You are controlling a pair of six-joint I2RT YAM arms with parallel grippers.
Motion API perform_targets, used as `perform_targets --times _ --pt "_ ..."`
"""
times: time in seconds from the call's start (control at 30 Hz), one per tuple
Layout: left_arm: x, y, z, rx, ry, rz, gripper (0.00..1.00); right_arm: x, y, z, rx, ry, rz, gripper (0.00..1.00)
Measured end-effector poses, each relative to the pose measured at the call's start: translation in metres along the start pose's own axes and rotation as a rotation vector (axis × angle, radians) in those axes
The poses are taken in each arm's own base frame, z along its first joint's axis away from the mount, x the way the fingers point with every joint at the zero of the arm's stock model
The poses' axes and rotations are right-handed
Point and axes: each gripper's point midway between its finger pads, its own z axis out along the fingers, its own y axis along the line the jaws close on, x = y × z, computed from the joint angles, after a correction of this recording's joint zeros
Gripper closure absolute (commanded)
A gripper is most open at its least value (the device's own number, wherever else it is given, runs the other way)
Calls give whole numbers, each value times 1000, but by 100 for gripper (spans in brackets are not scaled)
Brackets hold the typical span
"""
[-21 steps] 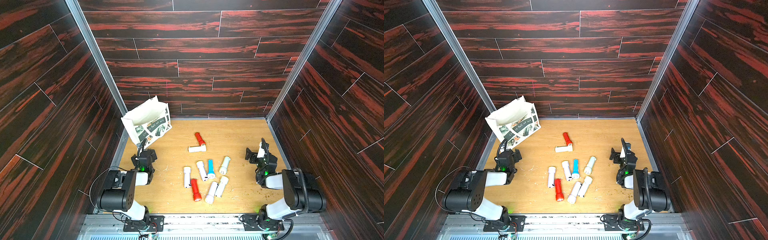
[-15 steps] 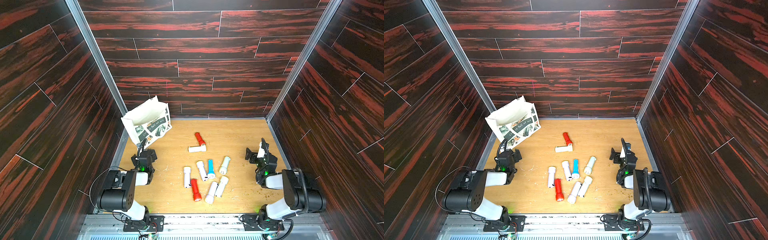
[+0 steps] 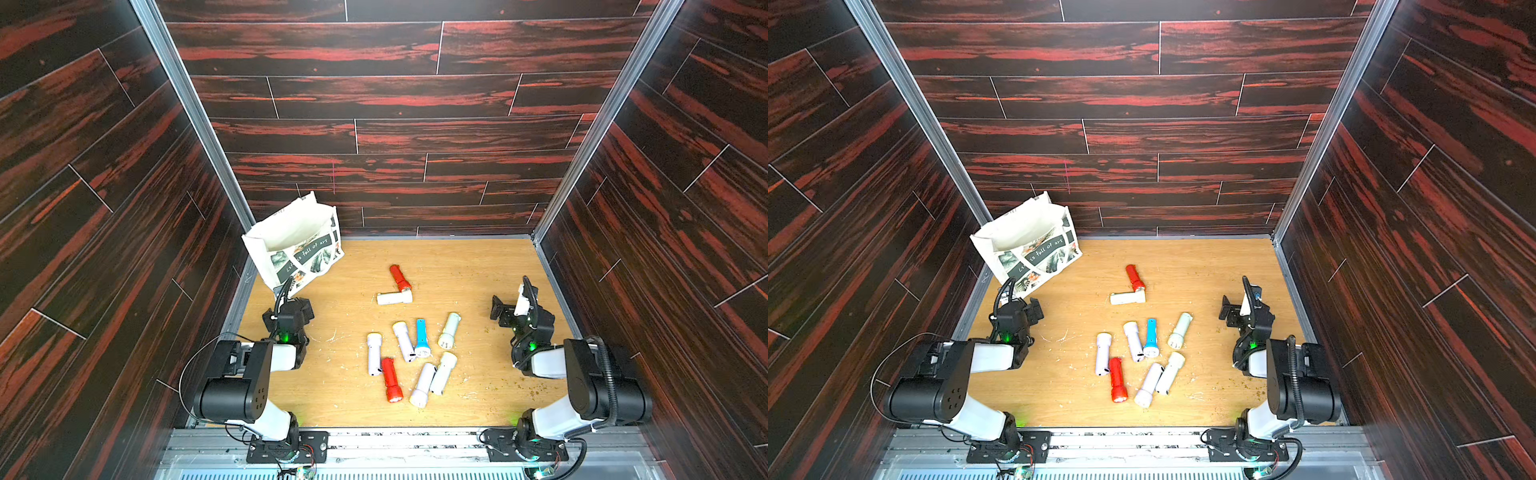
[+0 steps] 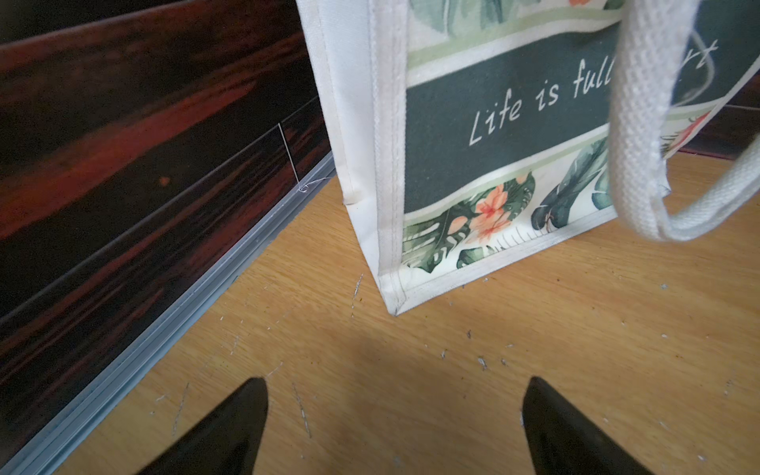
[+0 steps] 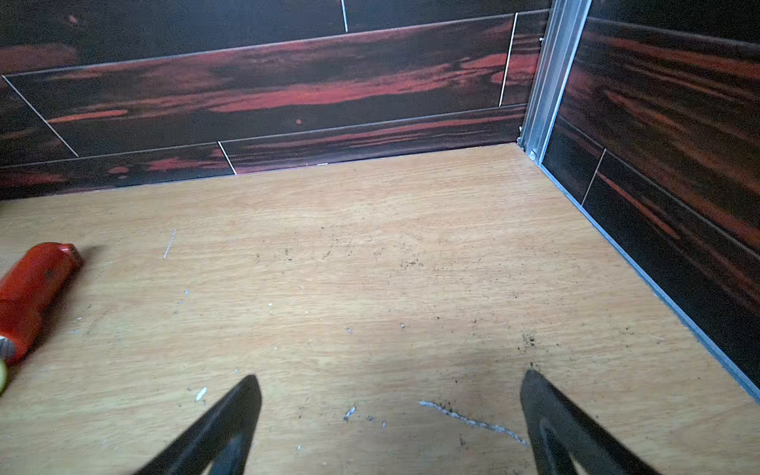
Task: Put the flashlights into the tote bags
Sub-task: Move the canvas bag to the center of the board.
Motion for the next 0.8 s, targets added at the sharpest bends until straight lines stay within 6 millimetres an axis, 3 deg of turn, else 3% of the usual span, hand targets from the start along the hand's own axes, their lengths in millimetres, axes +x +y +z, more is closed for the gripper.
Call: perform_targets --times 0.2,0.27,0.4,0.5,0.67,0.8 --pt "-13 6 -20 -2 -59 -7 1 -10 6 -6 -26 -10 -9 1" --pt "-25 10 -29 -21 -71 -22 1 -27 7 -15 -27 -50 -12 1" --pt "-74 21 -60 -44 -138 -140 1 -80 16 -41 -61 -189 28 1" --pt "-101 32 -84 -49 -177 -248 1 -107 28 -58 -126 -254 81 1" --pt "-118 54 -114 -109 -129 -414 1 -132 45 -85 -235 -293 196 1" --pt "-137 54 -129 -101 -69 -473 1 -147 52 -106 -280 -275 325 1"
